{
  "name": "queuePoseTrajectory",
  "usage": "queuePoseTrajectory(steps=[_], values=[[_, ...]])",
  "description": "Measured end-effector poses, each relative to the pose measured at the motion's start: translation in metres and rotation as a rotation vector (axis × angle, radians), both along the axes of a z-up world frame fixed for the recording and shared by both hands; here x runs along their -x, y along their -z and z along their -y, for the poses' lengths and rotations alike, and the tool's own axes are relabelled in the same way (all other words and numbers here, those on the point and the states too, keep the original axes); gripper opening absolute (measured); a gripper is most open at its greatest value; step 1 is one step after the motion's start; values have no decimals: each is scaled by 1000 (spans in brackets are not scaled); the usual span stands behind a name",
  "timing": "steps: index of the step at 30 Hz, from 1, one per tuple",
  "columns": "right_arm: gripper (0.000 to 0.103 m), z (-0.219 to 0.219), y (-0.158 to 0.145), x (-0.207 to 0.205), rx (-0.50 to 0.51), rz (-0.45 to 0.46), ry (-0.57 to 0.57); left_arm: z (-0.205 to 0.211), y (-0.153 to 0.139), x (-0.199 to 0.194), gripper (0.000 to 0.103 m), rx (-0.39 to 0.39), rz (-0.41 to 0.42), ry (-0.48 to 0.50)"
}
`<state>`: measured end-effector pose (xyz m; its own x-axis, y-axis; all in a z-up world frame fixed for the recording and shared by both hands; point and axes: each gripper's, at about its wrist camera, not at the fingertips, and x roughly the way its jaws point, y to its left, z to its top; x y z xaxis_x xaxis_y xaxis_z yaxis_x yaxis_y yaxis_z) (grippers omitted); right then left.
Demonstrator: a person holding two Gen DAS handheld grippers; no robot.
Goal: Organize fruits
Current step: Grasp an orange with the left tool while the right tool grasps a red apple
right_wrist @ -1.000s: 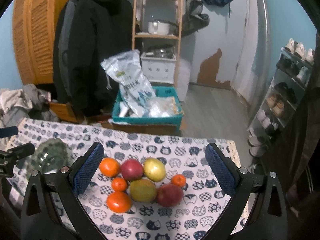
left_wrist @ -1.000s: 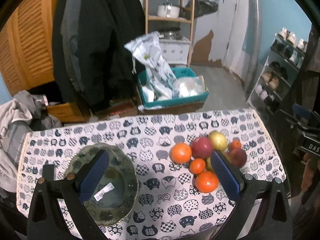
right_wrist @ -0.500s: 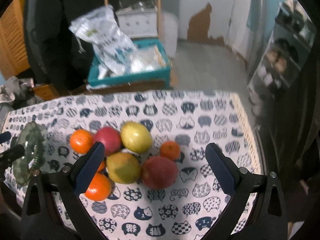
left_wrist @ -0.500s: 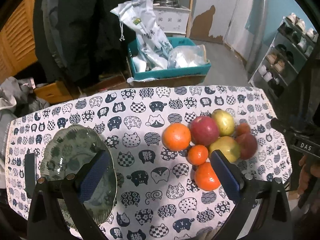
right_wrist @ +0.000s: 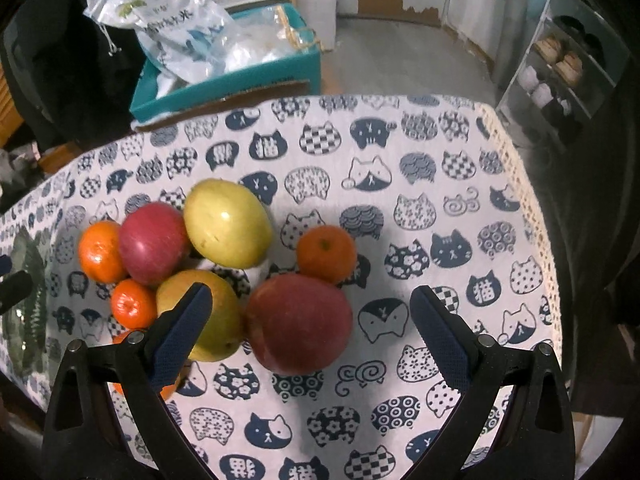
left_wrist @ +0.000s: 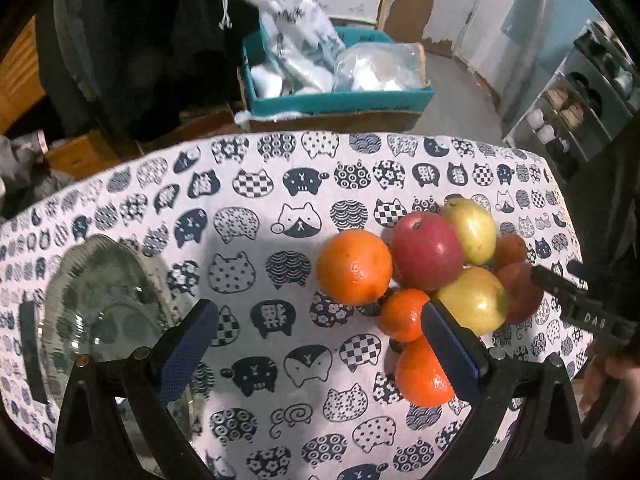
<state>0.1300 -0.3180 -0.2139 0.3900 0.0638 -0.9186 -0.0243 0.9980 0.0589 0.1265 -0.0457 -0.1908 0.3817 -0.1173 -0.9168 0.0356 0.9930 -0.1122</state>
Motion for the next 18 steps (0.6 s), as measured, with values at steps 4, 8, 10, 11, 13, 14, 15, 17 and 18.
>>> queuePoseTrajectory(steps=[4,8,10,11,13,14,15,17,18], values=[[99,4,11,-3,-17,-26,10,3,11,-10,102,4,-18,-1],[99,9,22,-6,-33,-53,27,9,17,-19,102,4,-26,6],[99,10,29,-7,-49,-70,36,11,21,-24,102,9,-33,9],[97,11,33,-8,-54,-81,41,12,22,-25,102,12,-36,9],[96,13,41,-9,-69,-106,49,14,26,-29,102,22,-42,13],[96,15,45,-9,-80,-116,53,16,28,-31,102,23,-44,15],[96,16,49,-9,-106,-124,58,17,30,-33,102,21,-47,18],[96,17,53,-9,-141,-139,67,19,35,-37,102,20,-56,19],[96,18,56,-9,-158,-141,76,20,37,-38,102,26,-60,20]])
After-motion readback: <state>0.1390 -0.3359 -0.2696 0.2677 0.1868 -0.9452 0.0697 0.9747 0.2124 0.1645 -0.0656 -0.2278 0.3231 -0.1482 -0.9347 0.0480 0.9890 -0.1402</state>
